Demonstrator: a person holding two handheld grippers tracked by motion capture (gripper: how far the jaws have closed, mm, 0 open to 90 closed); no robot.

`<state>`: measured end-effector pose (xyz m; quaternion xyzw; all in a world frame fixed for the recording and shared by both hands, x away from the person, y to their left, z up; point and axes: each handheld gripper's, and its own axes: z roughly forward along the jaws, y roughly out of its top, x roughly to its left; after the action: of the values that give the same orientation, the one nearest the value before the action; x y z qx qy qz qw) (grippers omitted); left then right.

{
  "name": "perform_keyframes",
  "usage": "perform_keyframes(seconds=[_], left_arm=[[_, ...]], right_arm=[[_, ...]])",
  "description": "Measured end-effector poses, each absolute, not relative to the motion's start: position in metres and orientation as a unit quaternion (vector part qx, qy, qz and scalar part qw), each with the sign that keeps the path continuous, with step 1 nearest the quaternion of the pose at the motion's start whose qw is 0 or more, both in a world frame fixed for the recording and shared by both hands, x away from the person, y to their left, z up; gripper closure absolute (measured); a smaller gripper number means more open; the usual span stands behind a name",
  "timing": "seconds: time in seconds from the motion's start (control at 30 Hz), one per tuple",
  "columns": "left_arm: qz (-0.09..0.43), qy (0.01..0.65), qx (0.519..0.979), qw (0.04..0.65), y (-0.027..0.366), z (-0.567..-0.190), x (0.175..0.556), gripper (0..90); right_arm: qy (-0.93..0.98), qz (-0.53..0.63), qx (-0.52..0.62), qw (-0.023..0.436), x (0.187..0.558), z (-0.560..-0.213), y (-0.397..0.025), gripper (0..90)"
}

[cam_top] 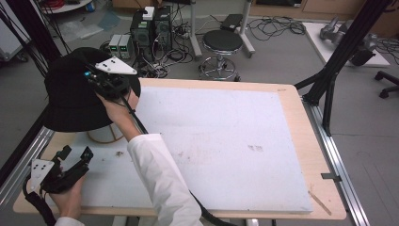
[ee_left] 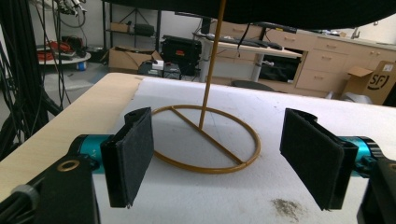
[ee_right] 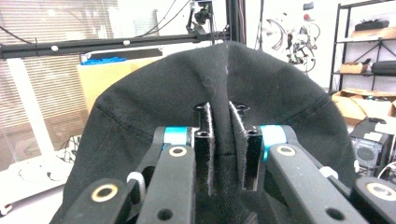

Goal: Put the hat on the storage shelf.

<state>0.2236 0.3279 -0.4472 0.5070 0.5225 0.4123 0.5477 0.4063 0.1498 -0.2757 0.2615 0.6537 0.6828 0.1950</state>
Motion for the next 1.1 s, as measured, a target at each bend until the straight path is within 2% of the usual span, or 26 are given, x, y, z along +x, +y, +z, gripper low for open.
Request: perform_keyframes(seconds=[0.3, 0.33, 0.37, 0.4, 0.67, 0.83, 1.1], left_arm=[[0.409, 0.517, 0.513, 0.55, 0.323, -0.447, 0.227, 26.2], [0.407, 0.517, 0.513, 0.551, 0.322, -0.447, 0.227, 26.2], [0.406, 0.517, 0.512, 0.553, 0.321, -0.447, 0.227, 26.2], [0.406, 0.516, 0.513, 0.552, 0.32, -0.446, 0.227, 26.2], [0.402, 0.511, 0.517, 0.557, 0.315, -0.446, 0.227, 26.2], [0.409, 0.506, 0.52, 0.553, 0.315, -0.445, 0.227, 26.1], [0.409, 0.505, 0.52, 0.554, 0.313, -0.444, 0.229, 26.1]], right_arm=[[0.656, 0.685, 0.251, 0.191, 0.408, -0.274, 0.135, 57.7], [0.657, 0.683, 0.251, 0.195, 0.408, -0.273, 0.131, 50.0], [0.656, 0.683, 0.251, 0.199, 0.407, -0.272, 0.128, 45.9], [0.656, 0.683, 0.251, 0.199, 0.407, -0.272, 0.128, 45.9], [0.652, 0.685, 0.258, 0.198, 0.403, -0.262, 0.096, 23.2], [0.654, 0.679, 0.26, 0.207, 0.398, -0.259, 0.075, 21.5], [0.643, 0.674, 0.288, 0.22, 0.378, -0.258, 0.012, 23.4]])
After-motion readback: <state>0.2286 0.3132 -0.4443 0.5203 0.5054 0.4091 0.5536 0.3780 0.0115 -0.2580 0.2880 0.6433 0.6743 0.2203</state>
